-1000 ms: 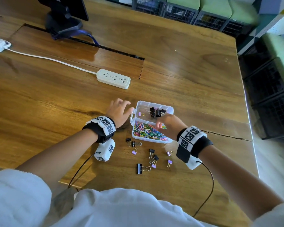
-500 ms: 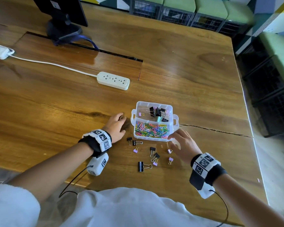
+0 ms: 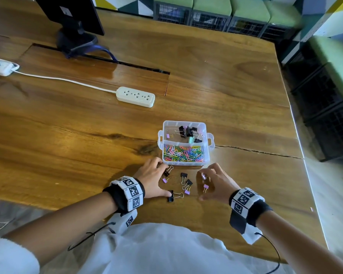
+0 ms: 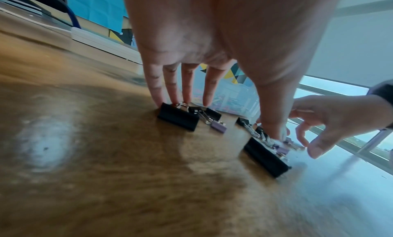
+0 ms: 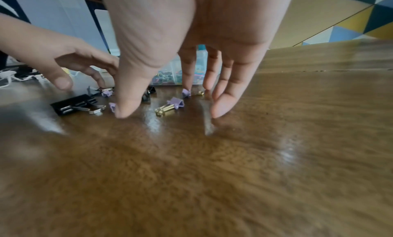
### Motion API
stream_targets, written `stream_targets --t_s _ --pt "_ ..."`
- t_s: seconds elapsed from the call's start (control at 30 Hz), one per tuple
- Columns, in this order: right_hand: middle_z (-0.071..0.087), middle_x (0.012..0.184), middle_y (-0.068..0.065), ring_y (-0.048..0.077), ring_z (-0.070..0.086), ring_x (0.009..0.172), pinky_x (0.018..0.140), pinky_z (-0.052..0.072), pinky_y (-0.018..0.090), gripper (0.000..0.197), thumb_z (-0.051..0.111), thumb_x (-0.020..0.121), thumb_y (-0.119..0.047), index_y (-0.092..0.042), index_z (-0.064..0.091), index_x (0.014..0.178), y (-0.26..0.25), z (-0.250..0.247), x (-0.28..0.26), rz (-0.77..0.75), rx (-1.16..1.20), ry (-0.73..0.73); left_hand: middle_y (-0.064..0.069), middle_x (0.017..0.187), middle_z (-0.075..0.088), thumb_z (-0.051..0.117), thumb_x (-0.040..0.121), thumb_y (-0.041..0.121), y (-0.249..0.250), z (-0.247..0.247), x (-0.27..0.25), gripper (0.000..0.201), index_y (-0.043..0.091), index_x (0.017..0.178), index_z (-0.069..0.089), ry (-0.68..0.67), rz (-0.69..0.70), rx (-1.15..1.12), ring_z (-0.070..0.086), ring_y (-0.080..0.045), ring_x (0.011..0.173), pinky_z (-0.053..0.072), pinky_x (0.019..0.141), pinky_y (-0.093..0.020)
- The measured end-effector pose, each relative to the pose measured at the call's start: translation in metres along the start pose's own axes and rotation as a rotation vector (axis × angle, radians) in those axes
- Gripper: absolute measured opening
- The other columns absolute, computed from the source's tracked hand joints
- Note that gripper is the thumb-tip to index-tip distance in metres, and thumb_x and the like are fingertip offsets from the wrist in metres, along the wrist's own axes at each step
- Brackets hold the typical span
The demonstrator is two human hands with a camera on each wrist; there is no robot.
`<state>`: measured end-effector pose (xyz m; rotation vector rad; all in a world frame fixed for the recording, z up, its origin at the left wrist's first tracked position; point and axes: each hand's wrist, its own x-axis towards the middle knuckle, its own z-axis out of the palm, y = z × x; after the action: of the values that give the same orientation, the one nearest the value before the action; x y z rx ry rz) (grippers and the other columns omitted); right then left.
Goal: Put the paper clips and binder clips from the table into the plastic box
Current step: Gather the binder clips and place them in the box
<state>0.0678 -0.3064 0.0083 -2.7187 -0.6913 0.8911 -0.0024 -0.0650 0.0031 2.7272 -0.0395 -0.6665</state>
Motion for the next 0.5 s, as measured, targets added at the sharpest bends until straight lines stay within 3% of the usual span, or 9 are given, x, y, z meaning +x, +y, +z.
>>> stream_targets --t_s 0.17,0.3,0.5 --pt "0.028 0.134 -0.004 0.016 0.045 0.115 0.092 0.045 0.026 0.09 0.081 0.06 -0.044 -0.031 0.034 0.135 -0.015 0.008 0.004 -0.077 0.016 -0.042 -0.006 0.138 0.026 0.073 0.057 0.067 0.014 0.001 0.002 0.106 0.028 0.143 0.025 -0.068 -0.035 0.072 0.031 -0.026 0.127 0.047 0.095 -0.04" --pt "0.028 0.133 -0.004 0.013 0.041 0.118 0.09 0.039 0.02 0.093 0.082 0.059 -0.044 -0.03 0.033 0.136 -0.034 0.015 0.009 -0.113 0.056 -0.026 -0.007 0.137 0.025 0.075 0.058 0.063 0.025 0.004 -0.001 0.103 0.029 0.142 0.025 -0.073 -0.07 0.086 0.03 -0.029 0.124 0.05 0.089 -0.04" --pt "0.036 0.118 0.001 0.016 0.044 0.106 0.091 0.048 0.028 0.071 0.082 0.062 -0.034 -0.026 0.048 0.124 -0.052 0.021 0.019 -0.154 0.108 -0.003 -0.009 0.134 0.026 0.075 0.062 0.061 0.034 0.006 0.0 0.087 0.026 0.131 0.034 -0.054 -0.094 0.064 0.031 -0.03 0.123 0.052 0.088 -0.041"
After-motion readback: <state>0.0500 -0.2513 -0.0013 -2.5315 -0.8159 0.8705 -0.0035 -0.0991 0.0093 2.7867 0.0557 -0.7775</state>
